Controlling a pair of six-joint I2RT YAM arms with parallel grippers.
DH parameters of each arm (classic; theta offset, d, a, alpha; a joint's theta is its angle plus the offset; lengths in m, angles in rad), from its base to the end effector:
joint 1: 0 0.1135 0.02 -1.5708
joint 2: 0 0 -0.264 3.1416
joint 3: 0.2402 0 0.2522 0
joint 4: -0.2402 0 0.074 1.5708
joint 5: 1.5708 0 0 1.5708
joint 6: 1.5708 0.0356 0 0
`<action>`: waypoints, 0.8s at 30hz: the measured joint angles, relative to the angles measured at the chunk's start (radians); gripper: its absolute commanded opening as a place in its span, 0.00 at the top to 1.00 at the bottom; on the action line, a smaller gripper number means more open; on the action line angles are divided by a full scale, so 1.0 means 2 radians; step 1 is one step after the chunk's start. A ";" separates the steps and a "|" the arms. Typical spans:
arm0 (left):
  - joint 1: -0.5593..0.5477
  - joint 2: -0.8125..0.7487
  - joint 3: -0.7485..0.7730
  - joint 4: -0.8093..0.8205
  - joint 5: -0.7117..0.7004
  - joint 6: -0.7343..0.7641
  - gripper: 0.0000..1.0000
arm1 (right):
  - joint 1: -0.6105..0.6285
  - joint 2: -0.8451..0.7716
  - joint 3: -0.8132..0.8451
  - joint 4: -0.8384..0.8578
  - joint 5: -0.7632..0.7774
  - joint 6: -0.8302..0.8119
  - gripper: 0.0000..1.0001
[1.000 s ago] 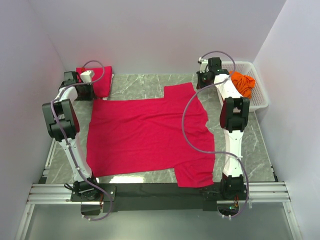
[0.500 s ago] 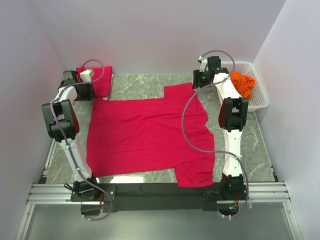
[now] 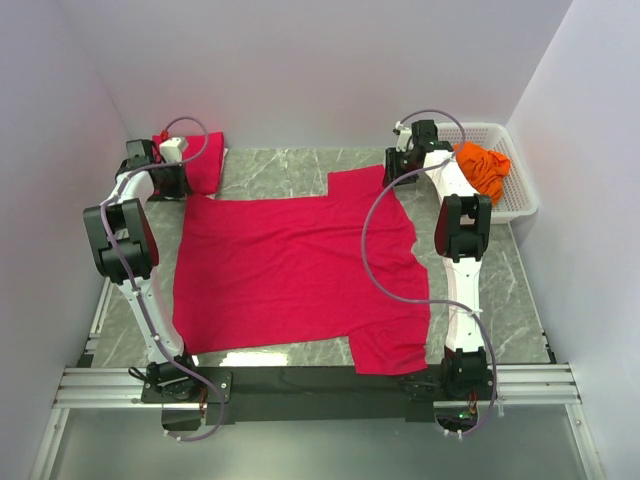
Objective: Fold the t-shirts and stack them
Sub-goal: Flatten the tshirt out, then fold the tshirt
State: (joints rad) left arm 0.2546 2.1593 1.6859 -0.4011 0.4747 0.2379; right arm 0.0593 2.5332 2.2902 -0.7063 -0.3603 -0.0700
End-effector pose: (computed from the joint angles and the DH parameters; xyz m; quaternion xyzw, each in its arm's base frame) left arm 0.4683 0.1051 0.1937 0.0726 0.9143 -0.1335 0.3755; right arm 0.5496 0.0452 0.1764 -0.1152 0.9312 0.1690 0.3017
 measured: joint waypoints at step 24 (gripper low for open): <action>0.004 0.007 0.012 -0.007 0.012 0.004 0.99 | -0.007 -0.006 -0.014 0.010 -0.046 -0.023 1.00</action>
State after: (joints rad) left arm 0.2623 2.1727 1.7096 -0.4160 0.4984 0.2451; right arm 0.0448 2.5210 2.2620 -0.6872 -0.4522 -0.1162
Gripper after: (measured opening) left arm 0.015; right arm 0.007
